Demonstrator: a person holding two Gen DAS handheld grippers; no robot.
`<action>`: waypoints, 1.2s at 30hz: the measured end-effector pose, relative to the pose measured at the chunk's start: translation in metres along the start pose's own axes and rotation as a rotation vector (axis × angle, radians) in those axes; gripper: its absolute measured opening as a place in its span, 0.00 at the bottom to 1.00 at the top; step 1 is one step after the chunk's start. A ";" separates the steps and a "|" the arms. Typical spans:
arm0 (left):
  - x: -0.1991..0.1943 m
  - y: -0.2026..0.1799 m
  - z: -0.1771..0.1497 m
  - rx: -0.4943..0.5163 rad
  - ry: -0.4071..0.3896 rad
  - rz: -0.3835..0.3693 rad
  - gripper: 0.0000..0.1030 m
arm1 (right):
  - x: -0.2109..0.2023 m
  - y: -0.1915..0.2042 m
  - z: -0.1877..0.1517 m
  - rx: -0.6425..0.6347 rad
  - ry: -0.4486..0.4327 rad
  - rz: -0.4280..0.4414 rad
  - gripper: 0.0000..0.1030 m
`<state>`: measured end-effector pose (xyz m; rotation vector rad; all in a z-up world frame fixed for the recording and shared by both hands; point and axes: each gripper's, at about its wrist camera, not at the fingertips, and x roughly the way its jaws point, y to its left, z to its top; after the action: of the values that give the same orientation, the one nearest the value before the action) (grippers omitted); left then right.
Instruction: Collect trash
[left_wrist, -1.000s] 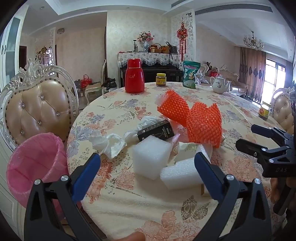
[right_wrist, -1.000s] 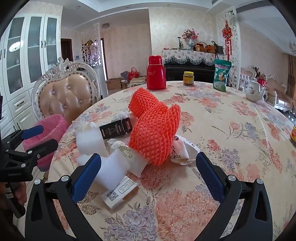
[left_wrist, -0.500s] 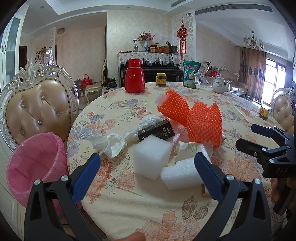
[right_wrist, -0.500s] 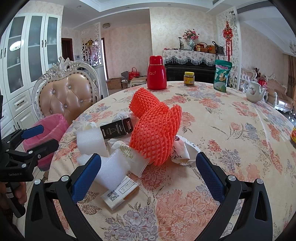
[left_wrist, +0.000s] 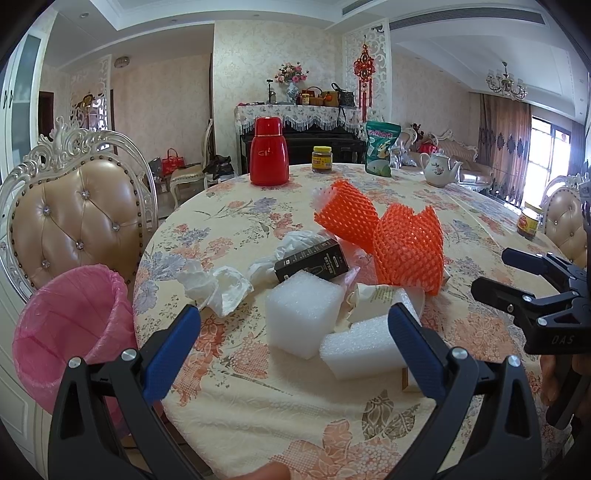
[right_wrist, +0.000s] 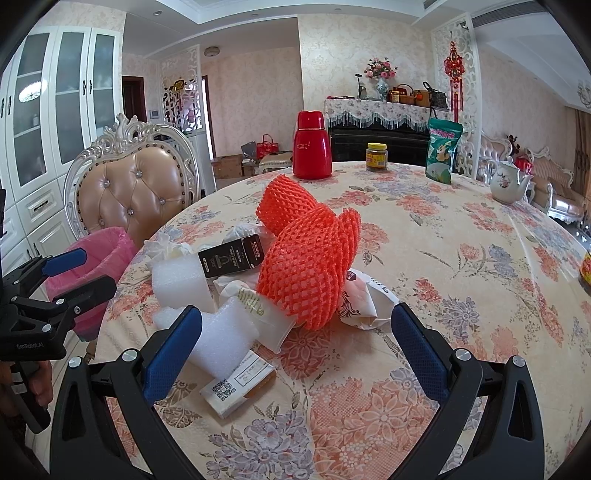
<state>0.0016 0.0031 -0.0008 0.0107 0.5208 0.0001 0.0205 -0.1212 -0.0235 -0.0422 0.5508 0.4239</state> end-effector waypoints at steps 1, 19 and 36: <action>0.000 0.000 0.000 0.000 0.000 0.000 0.95 | 0.000 0.000 0.000 0.000 0.000 0.000 0.93; 0.002 -0.002 0.002 0.005 -0.002 -0.003 0.95 | -0.002 -0.005 -0.001 0.006 0.000 -0.004 0.93; 0.002 -0.004 0.002 0.010 -0.002 -0.001 0.95 | -0.003 -0.005 -0.001 0.004 -0.002 -0.003 0.93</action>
<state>0.0047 -0.0010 -0.0001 0.0199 0.5190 -0.0035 0.0202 -0.1268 -0.0232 -0.0386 0.5492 0.4198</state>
